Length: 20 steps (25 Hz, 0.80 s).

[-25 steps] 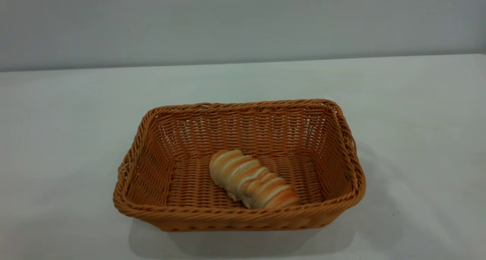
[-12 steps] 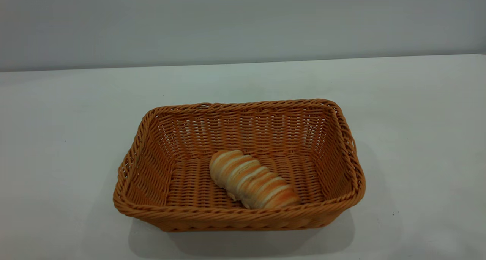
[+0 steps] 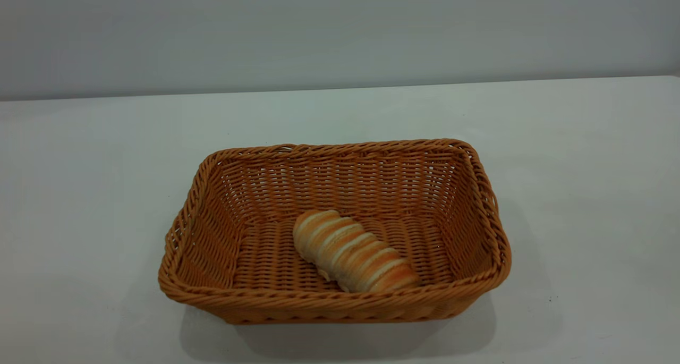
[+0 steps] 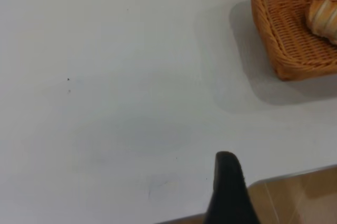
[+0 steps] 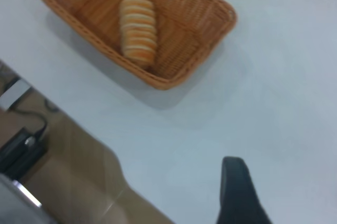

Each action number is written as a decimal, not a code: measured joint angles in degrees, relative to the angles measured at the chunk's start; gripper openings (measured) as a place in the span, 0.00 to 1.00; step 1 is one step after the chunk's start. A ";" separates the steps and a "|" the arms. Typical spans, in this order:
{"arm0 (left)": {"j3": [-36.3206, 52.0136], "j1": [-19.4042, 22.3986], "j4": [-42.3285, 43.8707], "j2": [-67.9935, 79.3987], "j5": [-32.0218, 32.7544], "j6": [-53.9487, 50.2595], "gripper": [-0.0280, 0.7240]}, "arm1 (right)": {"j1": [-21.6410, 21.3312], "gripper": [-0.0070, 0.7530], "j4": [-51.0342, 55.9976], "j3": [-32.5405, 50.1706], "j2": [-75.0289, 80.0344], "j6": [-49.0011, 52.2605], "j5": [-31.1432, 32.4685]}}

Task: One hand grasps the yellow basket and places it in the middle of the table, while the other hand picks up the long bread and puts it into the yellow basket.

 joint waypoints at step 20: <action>0.00 0.00 2.51 0.00 -0.25 -0.61 0.78 | 0.00 0.64 -2.24 25.35 -28.25 7.46 -4.20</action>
